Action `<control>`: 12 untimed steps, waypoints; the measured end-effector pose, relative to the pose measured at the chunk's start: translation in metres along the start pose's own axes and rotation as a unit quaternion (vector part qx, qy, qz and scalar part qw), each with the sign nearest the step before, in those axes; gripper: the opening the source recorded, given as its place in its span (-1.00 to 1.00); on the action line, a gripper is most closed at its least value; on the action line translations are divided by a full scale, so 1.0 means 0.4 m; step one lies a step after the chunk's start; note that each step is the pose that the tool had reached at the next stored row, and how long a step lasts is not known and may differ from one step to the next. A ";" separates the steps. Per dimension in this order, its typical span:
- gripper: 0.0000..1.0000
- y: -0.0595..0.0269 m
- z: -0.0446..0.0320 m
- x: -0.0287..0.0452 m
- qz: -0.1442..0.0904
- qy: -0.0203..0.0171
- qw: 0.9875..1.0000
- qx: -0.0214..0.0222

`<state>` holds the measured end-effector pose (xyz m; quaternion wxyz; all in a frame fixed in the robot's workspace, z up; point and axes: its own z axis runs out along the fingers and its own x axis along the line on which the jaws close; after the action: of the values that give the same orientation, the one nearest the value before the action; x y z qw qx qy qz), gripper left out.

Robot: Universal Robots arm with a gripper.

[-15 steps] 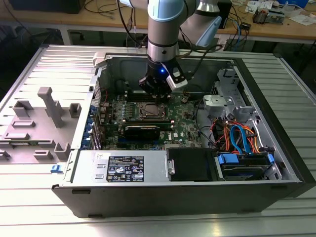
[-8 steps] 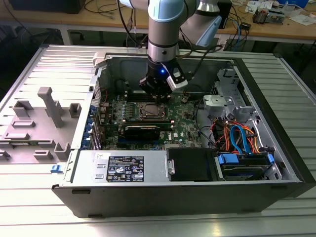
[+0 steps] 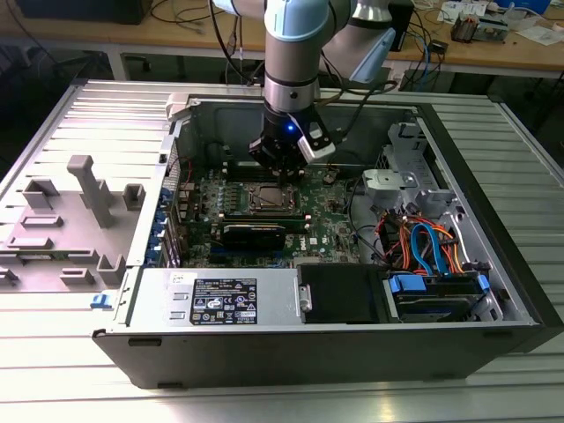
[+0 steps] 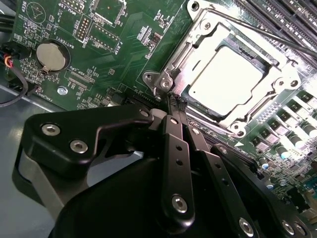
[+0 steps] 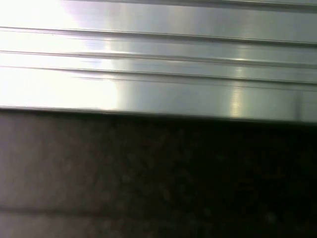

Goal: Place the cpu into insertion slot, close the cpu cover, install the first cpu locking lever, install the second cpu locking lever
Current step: 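Install the first cpu locking lever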

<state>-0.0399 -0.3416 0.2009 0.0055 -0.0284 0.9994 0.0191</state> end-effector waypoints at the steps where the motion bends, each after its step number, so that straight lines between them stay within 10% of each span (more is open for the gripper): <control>1: -0.79 0.000 0.000 0.000 0.000 0.000 1.000 -0.001; 12: -0.79 0.000 -0.033 0.000 0.000 0.000 1.000 -0.001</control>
<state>-0.0399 -0.3419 0.2141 0.0055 -0.0285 0.9994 0.0200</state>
